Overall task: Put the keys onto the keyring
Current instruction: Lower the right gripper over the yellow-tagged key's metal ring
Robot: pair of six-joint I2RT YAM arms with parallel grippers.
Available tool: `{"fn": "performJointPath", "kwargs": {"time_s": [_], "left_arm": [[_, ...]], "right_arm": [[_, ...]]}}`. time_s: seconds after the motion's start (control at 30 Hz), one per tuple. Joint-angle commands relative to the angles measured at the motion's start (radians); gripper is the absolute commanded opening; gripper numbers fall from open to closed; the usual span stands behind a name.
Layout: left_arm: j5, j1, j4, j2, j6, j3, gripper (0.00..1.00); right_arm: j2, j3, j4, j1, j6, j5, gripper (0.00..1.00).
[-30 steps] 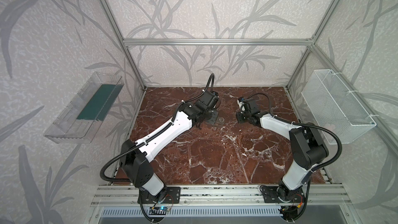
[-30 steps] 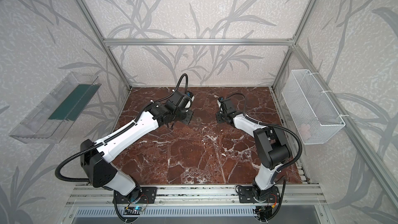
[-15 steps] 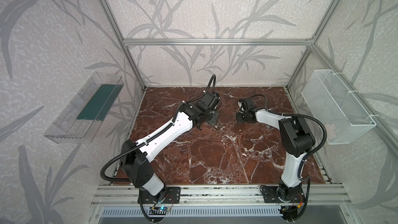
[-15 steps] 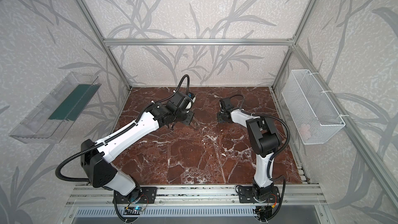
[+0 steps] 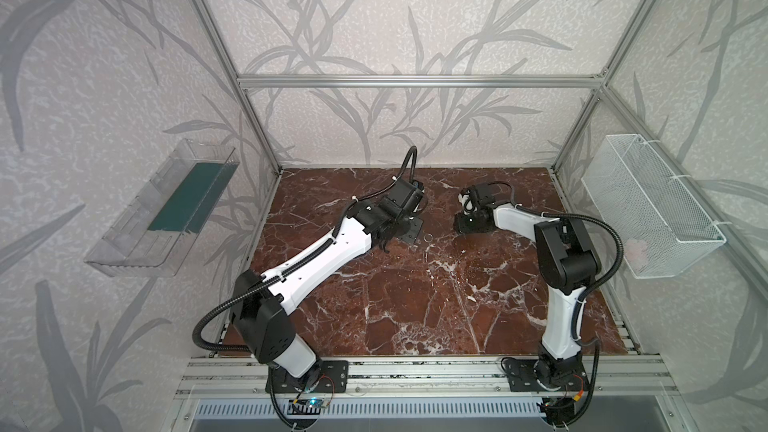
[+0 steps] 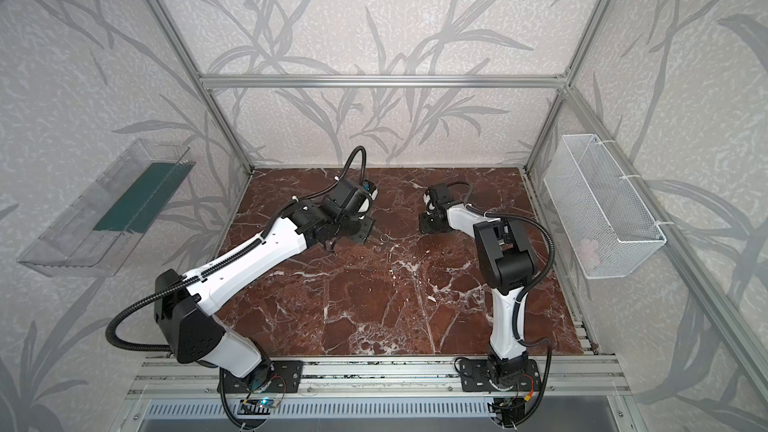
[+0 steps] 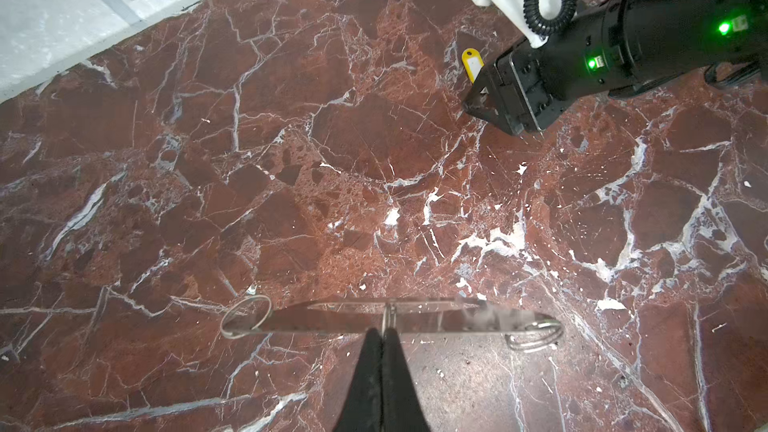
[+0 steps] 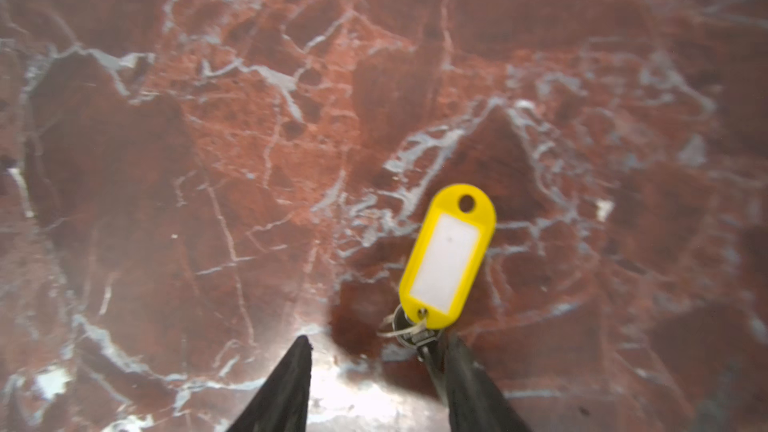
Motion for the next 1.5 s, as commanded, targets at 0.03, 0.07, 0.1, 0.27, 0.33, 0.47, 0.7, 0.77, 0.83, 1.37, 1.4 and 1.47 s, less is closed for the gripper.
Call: {"fn": "performJointPath", "kwargs": {"time_s": [0.03,0.07,0.1,0.27,0.33,0.47,0.7,0.77,0.83,1.37,1.4,1.47], "left_arm": [[-0.03,-0.008,0.012,-0.045,0.003,-0.009,0.0],[-0.032,-0.008,0.012,-0.046,0.004,-0.008,0.0],[-0.032,-0.009,0.012,-0.045,0.004,-0.009,0.0],[-0.031,-0.008,0.011,-0.042,0.003,-0.006,0.0],[-0.033,-0.008,0.012,-0.041,0.003,-0.007,0.0],[-0.035,-0.01,0.012,-0.041,0.002,-0.006,0.0],[-0.031,-0.01,0.018,-0.034,0.0,0.0,0.0],[-0.029,-0.011,0.018,-0.031,0.0,0.001,0.0],[-0.029,-0.01,0.018,-0.029,0.0,0.001,0.0],[-0.029,-0.015,0.016,-0.027,0.0,0.001,0.0],[-0.029,-0.015,0.016,-0.027,0.001,0.001,0.0],[-0.029,-0.015,0.016,-0.027,0.001,0.001,0.0]], "right_arm": [[0.035,0.022,-0.024,-0.003,0.0,-0.119,0.51],[0.038,0.023,-0.016,-0.002,0.006,-0.137,0.51],[0.041,0.025,-0.006,0.0,0.011,-0.155,0.51],[0.051,0.042,0.021,0.011,0.02,-0.215,0.5],[0.036,0.034,0.022,0.01,0.019,-0.187,0.49],[-0.02,-0.002,0.009,0.01,-0.015,-0.09,0.49],[-0.069,-0.006,-0.043,0.009,-0.083,0.03,0.45],[-0.068,0.002,-0.05,0.009,-0.092,0.045,0.43],[-0.059,0.023,-0.062,0.009,-0.106,0.046,0.41],[0.04,0.181,-0.17,0.01,-0.146,0.078,0.3],[0.047,0.19,-0.179,0.01,-0.146,0.081,0.3],[0.063,0.212,-0.203,0.01,-0.148,0.087,0.3]]}}
